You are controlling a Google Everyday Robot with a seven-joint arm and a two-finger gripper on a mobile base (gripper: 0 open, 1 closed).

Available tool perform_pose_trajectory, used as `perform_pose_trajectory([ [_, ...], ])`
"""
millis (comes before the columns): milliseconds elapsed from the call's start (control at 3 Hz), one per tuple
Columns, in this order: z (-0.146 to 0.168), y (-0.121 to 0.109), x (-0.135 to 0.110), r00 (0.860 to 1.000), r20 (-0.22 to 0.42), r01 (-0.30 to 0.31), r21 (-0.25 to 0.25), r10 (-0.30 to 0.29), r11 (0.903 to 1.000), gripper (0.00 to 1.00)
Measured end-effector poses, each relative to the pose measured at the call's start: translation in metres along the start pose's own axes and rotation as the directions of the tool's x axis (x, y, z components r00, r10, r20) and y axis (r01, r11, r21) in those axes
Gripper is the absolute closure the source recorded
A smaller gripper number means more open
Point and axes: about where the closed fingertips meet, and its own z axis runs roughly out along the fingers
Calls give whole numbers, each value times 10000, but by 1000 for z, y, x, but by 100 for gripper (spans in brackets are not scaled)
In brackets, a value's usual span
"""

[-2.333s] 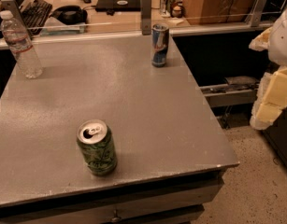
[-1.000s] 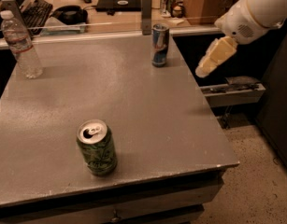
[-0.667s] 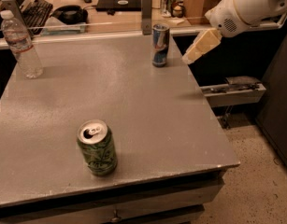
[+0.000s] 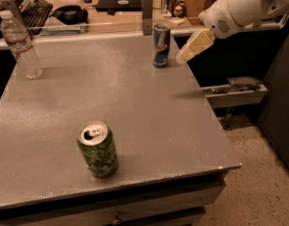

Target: Move redbull can near green can

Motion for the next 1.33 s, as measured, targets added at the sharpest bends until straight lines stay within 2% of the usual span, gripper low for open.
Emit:
perform_pose_trajectory([
  [333,34,1,-18,9934,960,-601,-311,628,9977,0],
  [667,56,1,-29,9784,1695,-1108,-514,1180,9925,0],
  [1000,84,6,-40,9535,2377,-1666,-960,1852,9813,0],
  [1333,113,-3,-38,9261,2886,-2291,-820,2431,9699,1],
])
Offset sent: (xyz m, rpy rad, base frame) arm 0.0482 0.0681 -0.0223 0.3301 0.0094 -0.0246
